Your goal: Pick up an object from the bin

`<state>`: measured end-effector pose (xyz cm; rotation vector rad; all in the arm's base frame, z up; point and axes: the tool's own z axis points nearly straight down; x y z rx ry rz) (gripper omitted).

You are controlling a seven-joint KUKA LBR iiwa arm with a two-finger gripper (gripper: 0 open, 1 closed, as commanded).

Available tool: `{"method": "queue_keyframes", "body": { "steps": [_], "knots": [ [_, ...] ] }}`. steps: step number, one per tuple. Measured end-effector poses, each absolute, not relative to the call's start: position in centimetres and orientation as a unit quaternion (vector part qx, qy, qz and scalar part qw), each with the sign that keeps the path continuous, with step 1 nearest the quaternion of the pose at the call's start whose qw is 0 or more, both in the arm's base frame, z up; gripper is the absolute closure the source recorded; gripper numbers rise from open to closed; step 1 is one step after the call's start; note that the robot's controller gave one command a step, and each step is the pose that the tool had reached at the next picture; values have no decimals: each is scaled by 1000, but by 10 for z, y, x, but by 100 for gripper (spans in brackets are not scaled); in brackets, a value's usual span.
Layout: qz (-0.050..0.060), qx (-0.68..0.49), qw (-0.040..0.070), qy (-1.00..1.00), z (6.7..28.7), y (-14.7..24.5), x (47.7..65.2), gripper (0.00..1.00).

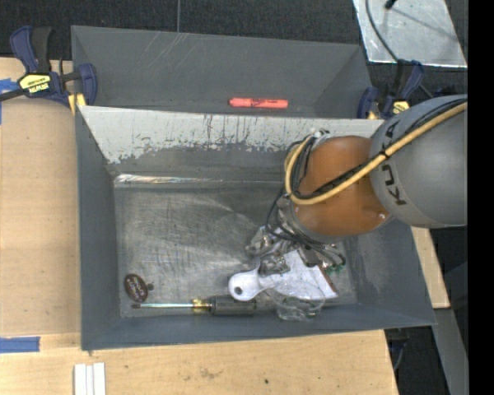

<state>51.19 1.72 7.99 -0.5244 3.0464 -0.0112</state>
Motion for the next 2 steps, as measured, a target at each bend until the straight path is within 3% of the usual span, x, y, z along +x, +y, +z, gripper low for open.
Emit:
{"method": "queue_keyframes", "body": {
  "steps": [2],
  "knots": [
    [-3, -170, 19, 985, 85, 17, 511, 100]
  ]
}}
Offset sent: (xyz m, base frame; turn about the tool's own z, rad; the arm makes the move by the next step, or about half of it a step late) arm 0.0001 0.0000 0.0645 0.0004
